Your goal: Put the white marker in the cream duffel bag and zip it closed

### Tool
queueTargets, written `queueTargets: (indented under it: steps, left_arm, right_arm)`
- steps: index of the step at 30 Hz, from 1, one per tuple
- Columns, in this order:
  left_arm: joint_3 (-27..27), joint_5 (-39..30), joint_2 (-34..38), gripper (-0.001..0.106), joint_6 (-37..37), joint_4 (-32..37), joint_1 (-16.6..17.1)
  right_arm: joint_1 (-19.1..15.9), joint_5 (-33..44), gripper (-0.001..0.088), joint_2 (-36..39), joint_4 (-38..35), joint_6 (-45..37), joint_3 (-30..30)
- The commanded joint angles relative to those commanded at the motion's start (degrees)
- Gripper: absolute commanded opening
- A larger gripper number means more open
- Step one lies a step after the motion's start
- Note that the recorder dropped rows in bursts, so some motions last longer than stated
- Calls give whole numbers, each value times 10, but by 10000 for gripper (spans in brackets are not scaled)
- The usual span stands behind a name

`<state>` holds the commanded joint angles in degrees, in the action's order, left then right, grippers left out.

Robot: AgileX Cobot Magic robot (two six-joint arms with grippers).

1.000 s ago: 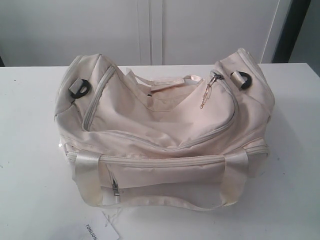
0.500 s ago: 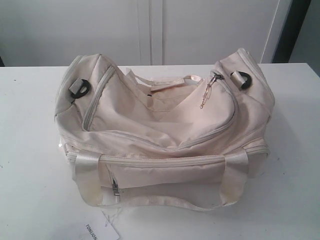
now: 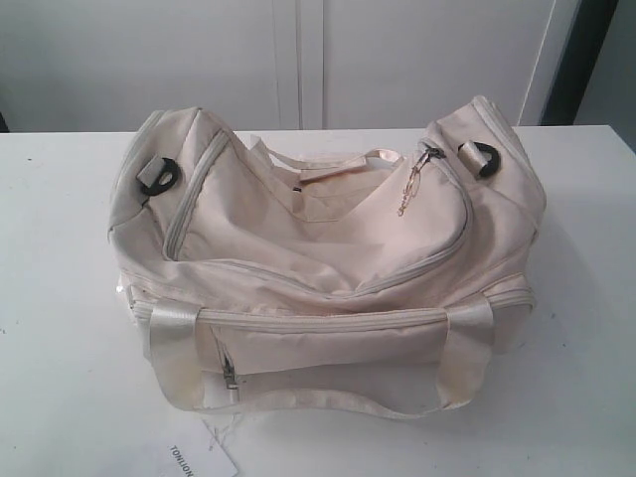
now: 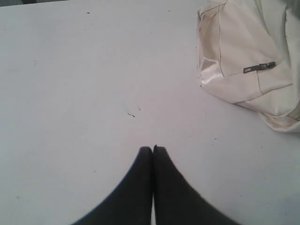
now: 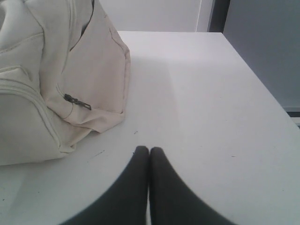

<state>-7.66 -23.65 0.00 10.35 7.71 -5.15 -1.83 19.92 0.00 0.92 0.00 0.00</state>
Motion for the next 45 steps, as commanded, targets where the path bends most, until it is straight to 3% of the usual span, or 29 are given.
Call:
queueTargets:
  steps: [10,24,30,45]
  left_arm:
    - [70,26,0,0,0,0,-1]
    - [77,56,0,0,-3,-8,-1]
    - [77,56,0,0,-74,-43,-1]
    - [77,60,0,0,-77,-49,-1]
  right_arm:
    - [0,0,0,0,0,0,0]
    - [0,0,0,0,-1,0,0]
    - [0,0,0,0,-1,0,0]
    - [0,0,0,0,-1,0,0]
